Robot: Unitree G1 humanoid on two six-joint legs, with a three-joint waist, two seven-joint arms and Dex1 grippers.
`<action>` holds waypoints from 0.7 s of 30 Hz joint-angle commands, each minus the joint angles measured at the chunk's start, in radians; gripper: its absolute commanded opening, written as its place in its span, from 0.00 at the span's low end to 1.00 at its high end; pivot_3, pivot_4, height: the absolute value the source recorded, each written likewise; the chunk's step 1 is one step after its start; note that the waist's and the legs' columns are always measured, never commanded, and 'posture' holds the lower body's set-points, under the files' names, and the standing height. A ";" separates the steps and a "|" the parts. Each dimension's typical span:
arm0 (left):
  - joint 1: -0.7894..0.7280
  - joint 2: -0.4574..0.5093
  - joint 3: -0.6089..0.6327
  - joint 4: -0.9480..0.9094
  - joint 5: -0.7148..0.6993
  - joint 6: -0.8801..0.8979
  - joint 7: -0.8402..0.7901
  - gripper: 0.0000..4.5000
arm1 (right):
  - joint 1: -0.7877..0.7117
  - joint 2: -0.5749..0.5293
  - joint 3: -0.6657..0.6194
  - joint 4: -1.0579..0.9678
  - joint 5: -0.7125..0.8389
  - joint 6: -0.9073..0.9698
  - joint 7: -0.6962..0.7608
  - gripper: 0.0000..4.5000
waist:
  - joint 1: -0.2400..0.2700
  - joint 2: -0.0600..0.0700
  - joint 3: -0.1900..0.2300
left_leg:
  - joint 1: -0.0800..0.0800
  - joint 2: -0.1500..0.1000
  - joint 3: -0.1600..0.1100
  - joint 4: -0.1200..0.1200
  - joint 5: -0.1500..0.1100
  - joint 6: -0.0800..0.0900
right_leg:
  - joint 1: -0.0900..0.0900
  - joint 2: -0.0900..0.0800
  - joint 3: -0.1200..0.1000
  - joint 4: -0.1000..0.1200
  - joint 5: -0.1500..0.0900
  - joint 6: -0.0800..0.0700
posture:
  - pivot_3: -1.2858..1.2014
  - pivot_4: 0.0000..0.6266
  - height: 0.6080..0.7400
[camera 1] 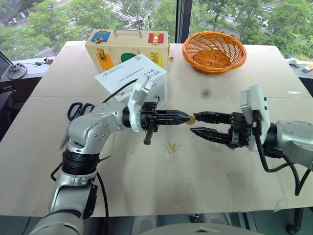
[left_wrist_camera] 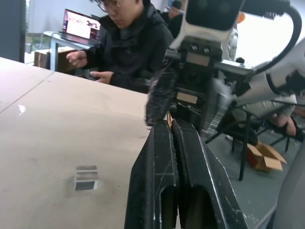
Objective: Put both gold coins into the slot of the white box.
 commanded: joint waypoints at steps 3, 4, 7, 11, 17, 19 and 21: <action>-0.035 0.029 0.102 -0.027 -0.064 0.047 0.089 0.00 | 0.063 -0.060 -0.122 -0.033 -0.054 -0.042 0.013 0.98 | 0.000 0.000 0.000 | 0.000 0.000 0.000 0.000 0.000 0.000 | 0.000 0.000 0.000 0.000 0.000 0.000 | 0.52 0.24 1.00; -0.049 0.031 0.127 -0.026 -0.075 0.059 0.128 0.00 | 0.083 -0.072 -0.143 -0.041 -0.075 -0.050 0.015 0.98 | 0.000 0.000 0.000 | 0.000 0.000 0.000 0.000 0.000 0.000 | 0.000 0.000 0.000 0.000 0.000 0.000 | 0.52 0.24 1.00; -0.151 0.076 0.220 -0.011 -0.028 0.074 0.322 0.00 | 0.163 -0.071 -0.276 -0.094 -0.112 -0.114 0.018 0.98 | 0.006 -0.001 0.001 | 0.000 0.000 0.000 0.000 0.000 0.000 | 0.000 0.000 -0.001 0.001 0.000 0.000 | 0.52 0.24 1.00; -0.287 0.221 0.203 0.096 0.102 0.125 0.422 0.00 | 0.189 -0.058 -0.346 -0.107 -0.043 -0.143 0.007 0.98 | 0.002 -0.004 0.003 | 0.000 0.000 0.000 0.000 0.000 0.000 | 0.000 0.002 -0.002 0.001 0.000 0.000 | 0.52 0.24 1.00; -0.439 0.366 0.025 0.419 0.279 0.076 0.219 0.00 | 0.108 -0.048 -0.294 -0.081 -0.004 -0.181 0.005 0.98 | -0.001 -0.003 0.003 | 0.002 0.000 0.002 0.000 0.000 0.000 | 0.001 0.002 0.000 0.001 0.000 0.000 | 0.52 0.24 1.00; -0.466 0.379 -0.022 0.492 0.334 0.044 0.159 0.00 | 0.077 -0.047 -0.278 -0.071 0.016 -0.186 0.008 0.98 | 0.001 -0.004 0.003 | 0.000 0.000 0.002 0.000 0.000 0.000 | 0.000 0.002 -0.002 0.001 0.000 0.000 | 0.52 0.24 1.00; -0.483 0.385 -0.054 0.537 0.376 0.023 0.116 0.00 | 0.058 -0.052 -0.268 -0.065 0.029 -0.188 0.014 0.98 | 0.002 -0.004 0.004 | -0.001 0.000 0.003 0.001 0.000 0.000 | 0.000 0.002 -0.002 0.001 0.000 0.000 | 0.52 0.24 1.00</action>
